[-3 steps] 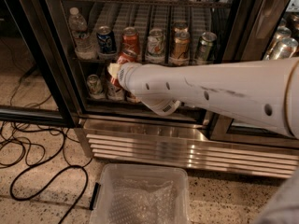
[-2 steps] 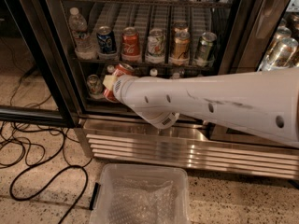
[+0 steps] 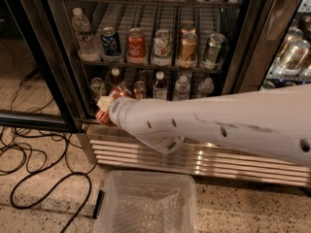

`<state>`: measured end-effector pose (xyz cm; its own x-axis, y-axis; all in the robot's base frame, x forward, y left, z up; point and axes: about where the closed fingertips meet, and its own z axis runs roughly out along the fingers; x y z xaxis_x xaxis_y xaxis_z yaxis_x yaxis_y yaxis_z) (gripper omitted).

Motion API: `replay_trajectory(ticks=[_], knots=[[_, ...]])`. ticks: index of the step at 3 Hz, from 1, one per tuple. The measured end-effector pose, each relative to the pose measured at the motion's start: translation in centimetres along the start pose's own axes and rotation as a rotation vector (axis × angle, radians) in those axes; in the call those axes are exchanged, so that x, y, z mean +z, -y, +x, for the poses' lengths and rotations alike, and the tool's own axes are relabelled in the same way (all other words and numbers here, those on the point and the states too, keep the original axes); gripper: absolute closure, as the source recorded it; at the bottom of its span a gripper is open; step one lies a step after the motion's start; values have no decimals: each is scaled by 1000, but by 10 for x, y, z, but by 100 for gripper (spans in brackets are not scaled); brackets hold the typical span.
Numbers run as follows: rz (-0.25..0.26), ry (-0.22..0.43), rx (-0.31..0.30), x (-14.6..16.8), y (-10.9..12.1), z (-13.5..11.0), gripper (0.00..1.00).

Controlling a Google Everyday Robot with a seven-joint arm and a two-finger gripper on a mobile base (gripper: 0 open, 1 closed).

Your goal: Pick coke can from middle shelf of fridge

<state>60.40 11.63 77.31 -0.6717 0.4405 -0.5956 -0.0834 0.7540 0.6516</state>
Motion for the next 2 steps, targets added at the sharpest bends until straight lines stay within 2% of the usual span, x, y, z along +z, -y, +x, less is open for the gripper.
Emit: replay_trajectory(ticks=[2], knots=[[6,-85,106,-18,-3,51,100]])
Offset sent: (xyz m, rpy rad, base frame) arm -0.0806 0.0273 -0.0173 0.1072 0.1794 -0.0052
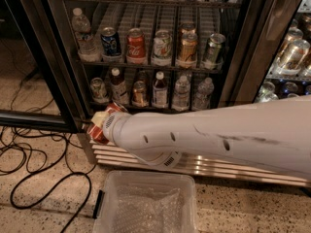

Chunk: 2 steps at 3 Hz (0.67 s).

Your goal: Pick coke can from middle shelf of fridge

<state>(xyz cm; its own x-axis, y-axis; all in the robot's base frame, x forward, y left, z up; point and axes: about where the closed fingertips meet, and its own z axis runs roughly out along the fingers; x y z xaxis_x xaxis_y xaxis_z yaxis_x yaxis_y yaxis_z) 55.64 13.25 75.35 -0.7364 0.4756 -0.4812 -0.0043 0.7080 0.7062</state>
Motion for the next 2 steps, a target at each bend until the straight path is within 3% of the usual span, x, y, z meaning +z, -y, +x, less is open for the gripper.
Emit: replay_trajectory(ticks=[1,2], knots=[[2,-20,38,-6,-3,16,100],[12,-28,37,-11,-2,28,100]])
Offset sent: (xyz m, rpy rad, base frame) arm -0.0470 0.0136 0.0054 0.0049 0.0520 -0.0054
